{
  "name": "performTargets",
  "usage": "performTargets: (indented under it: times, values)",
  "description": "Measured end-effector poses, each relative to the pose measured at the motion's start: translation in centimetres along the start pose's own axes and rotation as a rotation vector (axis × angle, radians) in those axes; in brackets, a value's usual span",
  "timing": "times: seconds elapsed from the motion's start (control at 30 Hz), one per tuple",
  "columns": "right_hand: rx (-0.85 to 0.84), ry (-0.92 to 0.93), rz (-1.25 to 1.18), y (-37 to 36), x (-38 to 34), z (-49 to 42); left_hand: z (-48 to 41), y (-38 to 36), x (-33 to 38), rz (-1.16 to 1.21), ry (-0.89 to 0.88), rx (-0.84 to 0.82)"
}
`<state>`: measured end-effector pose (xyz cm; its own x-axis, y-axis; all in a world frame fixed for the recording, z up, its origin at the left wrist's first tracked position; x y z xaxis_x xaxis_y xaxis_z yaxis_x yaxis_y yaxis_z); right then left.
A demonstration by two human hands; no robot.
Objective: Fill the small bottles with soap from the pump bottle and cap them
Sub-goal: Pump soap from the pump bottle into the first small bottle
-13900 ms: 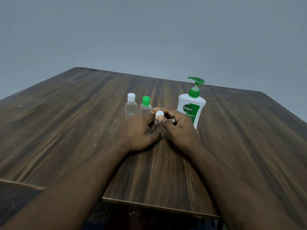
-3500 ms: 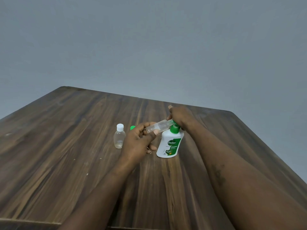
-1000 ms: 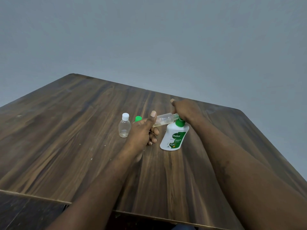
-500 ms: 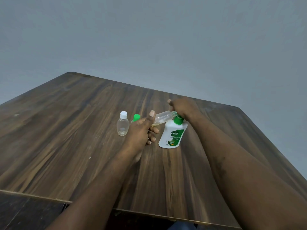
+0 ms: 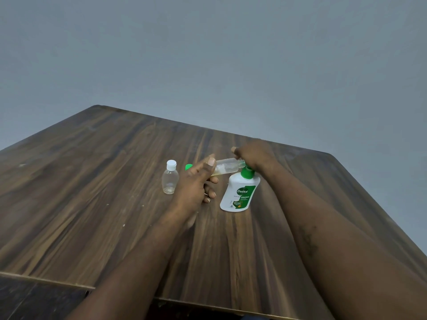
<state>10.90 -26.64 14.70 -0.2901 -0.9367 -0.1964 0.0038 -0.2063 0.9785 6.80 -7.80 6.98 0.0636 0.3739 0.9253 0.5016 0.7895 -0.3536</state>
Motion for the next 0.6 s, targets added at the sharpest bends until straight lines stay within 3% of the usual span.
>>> performTargets:
  times: [0.17,0.37,0.6]
  values:
    - [0.001,0.013,0.024,-0.4,-0.1,0.6,0.3,0.3,-1.1,-0.027,0.025,-0.006]
    - [0.129,-0.072,-0.426,0.9,1.8,0.7,0.4,-0.1,-0.7,-0.051,0.017,-0.023]
    - [0.040,-0.074,-0.210,-0.2,1.5,-0.7,0.3,0.0,-0.2,-0.095,-0.016,-0.006]
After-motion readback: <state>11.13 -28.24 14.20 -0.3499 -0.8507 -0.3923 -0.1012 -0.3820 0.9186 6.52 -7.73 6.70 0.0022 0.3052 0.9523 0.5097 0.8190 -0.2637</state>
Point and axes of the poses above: each hand's wrist, its own z-axis away from the middle knuckle, its own y-axis out of the back of the hand, x = y × z, the point moved 9 cm from there along -z, towards the middle knuckle, and after that the axes turned 9 degrees about -x, right-handed, at the moved point
